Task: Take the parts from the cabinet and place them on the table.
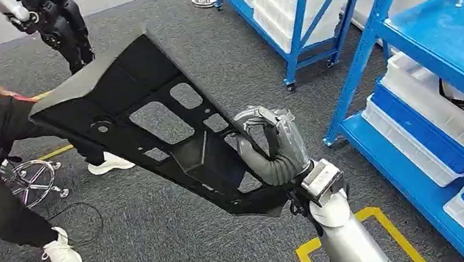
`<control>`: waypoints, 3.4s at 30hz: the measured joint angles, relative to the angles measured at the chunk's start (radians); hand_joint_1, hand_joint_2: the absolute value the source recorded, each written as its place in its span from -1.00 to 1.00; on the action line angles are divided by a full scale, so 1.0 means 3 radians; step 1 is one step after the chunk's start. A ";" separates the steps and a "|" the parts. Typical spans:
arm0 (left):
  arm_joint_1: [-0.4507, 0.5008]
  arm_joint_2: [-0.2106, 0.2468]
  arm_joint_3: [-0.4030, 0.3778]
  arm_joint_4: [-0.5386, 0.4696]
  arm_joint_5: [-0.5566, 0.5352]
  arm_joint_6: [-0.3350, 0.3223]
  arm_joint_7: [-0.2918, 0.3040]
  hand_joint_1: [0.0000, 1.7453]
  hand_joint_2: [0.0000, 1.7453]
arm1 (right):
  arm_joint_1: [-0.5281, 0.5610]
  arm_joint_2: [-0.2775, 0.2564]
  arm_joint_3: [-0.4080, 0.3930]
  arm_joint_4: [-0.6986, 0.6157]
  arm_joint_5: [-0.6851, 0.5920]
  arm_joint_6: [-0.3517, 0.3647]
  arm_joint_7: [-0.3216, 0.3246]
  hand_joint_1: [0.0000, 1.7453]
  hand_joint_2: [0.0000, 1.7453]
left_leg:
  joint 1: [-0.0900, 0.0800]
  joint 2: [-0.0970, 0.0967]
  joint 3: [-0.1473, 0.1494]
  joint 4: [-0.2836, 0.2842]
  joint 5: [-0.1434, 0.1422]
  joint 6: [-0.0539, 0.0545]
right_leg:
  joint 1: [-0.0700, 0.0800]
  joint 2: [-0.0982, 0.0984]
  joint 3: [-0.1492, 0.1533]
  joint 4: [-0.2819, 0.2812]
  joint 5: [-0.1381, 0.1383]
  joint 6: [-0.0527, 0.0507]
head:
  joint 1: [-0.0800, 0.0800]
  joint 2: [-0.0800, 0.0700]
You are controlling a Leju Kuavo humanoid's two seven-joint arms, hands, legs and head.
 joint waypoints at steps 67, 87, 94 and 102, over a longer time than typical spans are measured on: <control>0.0019 -0.0022 0.0011 -0.0001 -0.0058 0.0123 0.0137 -1.00 1.00 | 0.0032 -0.0014 -0.0011 -0.0061 0.0048 0.0062 -0.0045 1.00 1.00 | -0.0019 -0.0233 0.0010 0.0080 -0.0075 -0.0060 | -0.0068 0.0208 0.0411 -0.0995 0.0496 0.0095 | -0.0004 0.0000; 0.0062 -0.0024 0.0084 -0.0001 -0.0067 0.0131 0.0112 -1.00 1.00 | 0.0066 -0.0053 -0.0135 -0.0090 0.0032 -0.0019 -0.0075 1.00 1.00 | -0.0025 0.0209 0.0066 -0.0020 -0.0045 -0.0008 | 0.0014 -0.0246 0.0467 -0.0942 0.0386 -0.0001 | -0.0023 0.0000; 0.0045 -0.0009 0.0089 -0.0006 -0.0064 0.0098 0.0024 -1.00 1.00 | 0.0150 -0.0069 -0.0179 -0.0112 0.0032 -0.0027 -0.0084 1.00 1.00 | 0.0014 -0.0103 0.0075 -0.0021 -0.0029 0.0003 | -0.0042 0.0006 0.0099 -0.0344 0.0254 0.0093 | -0.0013 0.0000; 0.0067 0.0009 0.0090 -0.0009 -0.0065 0.0102 0.0015 -1.00 1.00 | 0.0150 -0.0053 -0.0183 -0.0131 0.0033 -0.0029 -0.0089 1.00 1.00 | 0.0024 -0.0160 -0.0005 0.0096 -0.0099 -0.0151 | -0.0098 0.0092 0.0419 -0.1012 0.0522 -0.0005 | -0.0010 0.0000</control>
